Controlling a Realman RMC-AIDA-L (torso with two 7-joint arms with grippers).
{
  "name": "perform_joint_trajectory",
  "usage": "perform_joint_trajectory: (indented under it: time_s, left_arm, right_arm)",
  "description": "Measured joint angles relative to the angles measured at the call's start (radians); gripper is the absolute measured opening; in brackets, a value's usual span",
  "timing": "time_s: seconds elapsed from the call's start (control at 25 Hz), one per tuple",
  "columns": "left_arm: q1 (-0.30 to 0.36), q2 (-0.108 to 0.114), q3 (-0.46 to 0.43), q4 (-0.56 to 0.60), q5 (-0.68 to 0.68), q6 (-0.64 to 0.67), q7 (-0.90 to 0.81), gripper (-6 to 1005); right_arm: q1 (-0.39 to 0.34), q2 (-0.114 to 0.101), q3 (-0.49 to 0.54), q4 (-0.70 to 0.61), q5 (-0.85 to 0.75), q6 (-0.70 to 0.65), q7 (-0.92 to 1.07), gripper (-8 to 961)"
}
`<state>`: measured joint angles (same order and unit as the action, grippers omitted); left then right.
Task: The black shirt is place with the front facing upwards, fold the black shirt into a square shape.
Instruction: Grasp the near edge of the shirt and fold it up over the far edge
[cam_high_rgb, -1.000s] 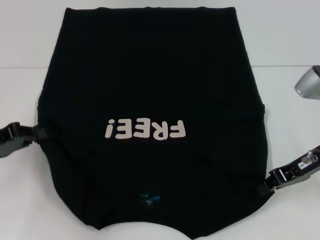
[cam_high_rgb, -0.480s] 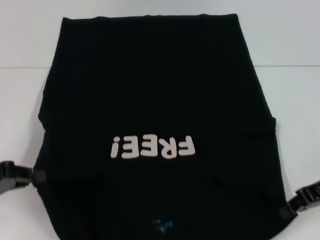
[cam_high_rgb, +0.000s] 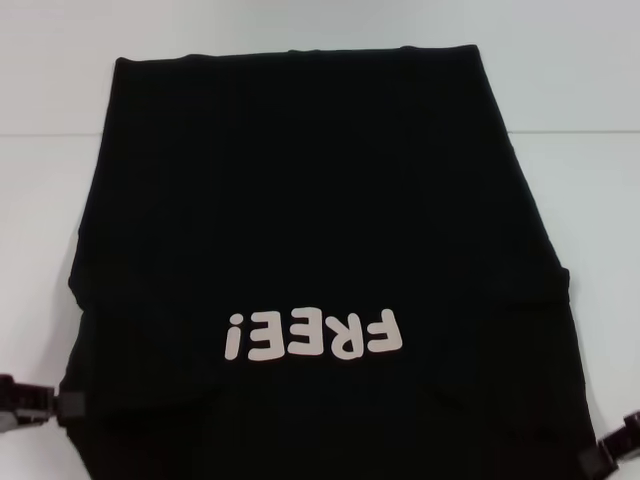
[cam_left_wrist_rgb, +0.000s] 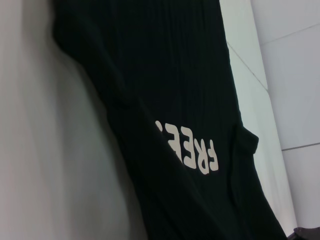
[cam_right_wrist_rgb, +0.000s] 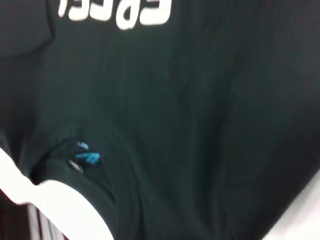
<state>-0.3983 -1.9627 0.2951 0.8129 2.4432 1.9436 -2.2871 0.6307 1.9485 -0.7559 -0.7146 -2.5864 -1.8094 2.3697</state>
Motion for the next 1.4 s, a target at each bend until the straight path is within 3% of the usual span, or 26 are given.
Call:
perform_joint_trajectory:
  time_s: [0.2, 0.36, 0.48, 0.6, 0.8, 0.92, 1.0, 1.2, 1.4]
  left_arm:
    - [-0.050, 0.006, -0.003, -0.027, -0.069, -0.004, 0.025, 33]
    - [-0.107, 0.022, -0.024, -0.058, -0.212, -0.040, 0.000, 33]
    - [-0.165, 0.034, -0.039, -0.097, -0.256, -0.152, -0.061, 33]
    - [-0.234, 0.033, -0.034, -0.128, -0.260, -0.300, -0.104, 33]
    - [-0.348, 0.031, 0.037, -0.216, -0.254, -0.581, -0.119, 33]
    - [-0.412, 0.028, 0.149, -0.274, -0.252, -0.791, -0.117, 33]
    - [-0.442, 0.013, 0.230, -0.292, -0.252, -0.925, -0.118, 33]
    - [-0.473, -0.025, 0.412, -0.303, -0.241, -1.186, -0.151, 33]
    - [-0.465, -0.031, 0.473, -0.278, -0.239, -1.250, -0.197, 33]
  right_arm:
    - [0.004, -0.010, 0.161, 0.004, 0.105, -0.037, -0.075, 71]
    - [0.009, -0.029, 0.225, 0.001, 0.216, -0.030, -0.086, 71]
    - [0.022, -0.046, 0.256, 0.010, 0.284, 0.041, -0.072, 71]
    - [0.043, -0.049, 0.263, 0.011, 0.338, 0.154, -0.049, 71]
    - [0.133, -0.040, 0.210, 0.032, 0.341, 0.422, -0.023, 70]
    - [0.190, -0.035, 0.129, 0.094, 0.299, 0.630, -0.011, 70]
    - [0.230, -0.033, 0.076, 0.160, 0.287, 0.781, -0.015, 70]
    - [0.288, -0.013, -0.036, 0.237, 0.286, 1.032, -0.022, 70]
    - [0.311, -0.004, -0.078, 0.223, 0.287, 1.105, -0.018, 70]
